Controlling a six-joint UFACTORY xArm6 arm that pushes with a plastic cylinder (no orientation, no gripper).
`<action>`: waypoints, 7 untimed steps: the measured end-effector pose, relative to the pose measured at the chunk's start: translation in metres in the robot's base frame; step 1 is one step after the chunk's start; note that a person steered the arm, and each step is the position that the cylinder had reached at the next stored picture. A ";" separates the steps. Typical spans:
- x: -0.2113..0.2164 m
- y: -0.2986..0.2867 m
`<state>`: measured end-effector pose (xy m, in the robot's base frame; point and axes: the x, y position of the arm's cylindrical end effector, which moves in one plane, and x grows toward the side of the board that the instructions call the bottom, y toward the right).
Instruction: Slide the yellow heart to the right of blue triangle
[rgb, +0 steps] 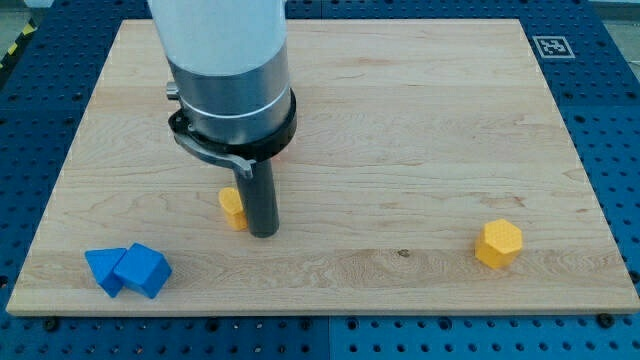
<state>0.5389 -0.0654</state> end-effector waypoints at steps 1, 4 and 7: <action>-0.021 -0.001; -0.038 -0.045; -0.041 -0.107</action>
<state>0.4981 -0.1726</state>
